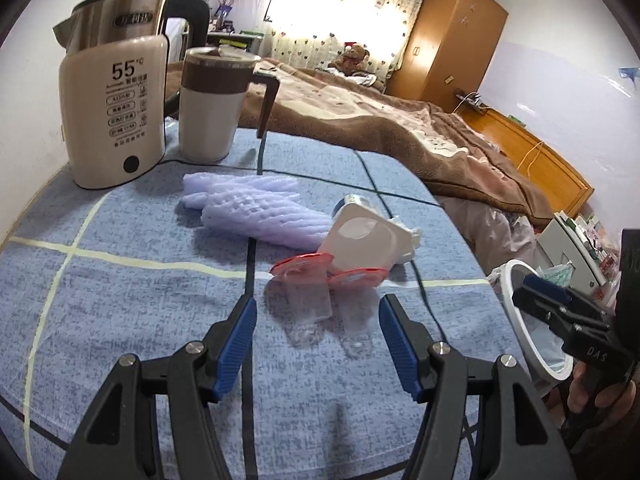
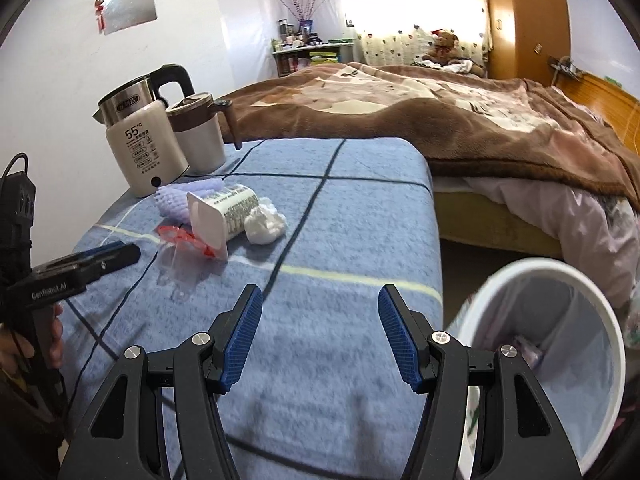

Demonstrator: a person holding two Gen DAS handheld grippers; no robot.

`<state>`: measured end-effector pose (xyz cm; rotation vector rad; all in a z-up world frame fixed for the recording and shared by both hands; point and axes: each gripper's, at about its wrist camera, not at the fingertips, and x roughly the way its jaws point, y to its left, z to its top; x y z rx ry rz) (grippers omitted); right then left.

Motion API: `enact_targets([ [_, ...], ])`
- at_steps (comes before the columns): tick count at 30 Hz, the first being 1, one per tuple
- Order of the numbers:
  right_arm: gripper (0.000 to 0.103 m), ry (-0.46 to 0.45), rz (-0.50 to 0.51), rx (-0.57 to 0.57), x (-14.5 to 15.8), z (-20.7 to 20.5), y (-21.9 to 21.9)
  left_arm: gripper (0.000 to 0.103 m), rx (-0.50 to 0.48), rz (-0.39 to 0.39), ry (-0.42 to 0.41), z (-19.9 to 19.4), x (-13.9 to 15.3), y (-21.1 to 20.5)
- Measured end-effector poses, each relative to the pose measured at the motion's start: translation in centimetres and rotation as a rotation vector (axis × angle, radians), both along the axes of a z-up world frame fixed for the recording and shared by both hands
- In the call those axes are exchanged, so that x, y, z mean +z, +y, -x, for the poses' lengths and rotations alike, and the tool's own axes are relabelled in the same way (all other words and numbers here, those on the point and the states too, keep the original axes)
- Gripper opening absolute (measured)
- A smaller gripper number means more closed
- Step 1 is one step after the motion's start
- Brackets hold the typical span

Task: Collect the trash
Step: 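Move both tools back to the table toward the tissue and plastic cup, then grasp the crumpled white tissue with the right tool while the left tool grasps the clear red-lidded cup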

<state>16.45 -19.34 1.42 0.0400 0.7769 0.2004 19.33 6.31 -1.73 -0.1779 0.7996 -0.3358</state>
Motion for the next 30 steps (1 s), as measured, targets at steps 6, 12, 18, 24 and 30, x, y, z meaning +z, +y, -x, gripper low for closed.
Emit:
enact_targets([
  [6,0.061,-0.017,-0.010,0.028,-0.2,-3.2,1.4,0.066,-0.010,-0.014,0.020,-1.5,-0.6,-0.2],
  [12,0.061,0.025,-0.032,0.069,-1.7,-6.9,2.6,0.065,-0.010,-0.013,0.050,-2.8,-1.4,-0.2],
  [18,0.061,0.057,-0.036,0.120,-2.4,-9.1,4.0,0.065,0.001,-0.017,0.069,-3.4,-2.0,-0.3],
  [24,0.061,0.096,-0.013,0.148,-3.4,-10.8,5.1,0.065,0.001,-0.025,0.066,-4.1,-2.1,-0.5],
  [30,0.061,0.101,-0.004,0.141,-3.7,-11.8,5.6,0.065,0.000,-0.019,0.079,-4.8,-2.4,-0.5],
])
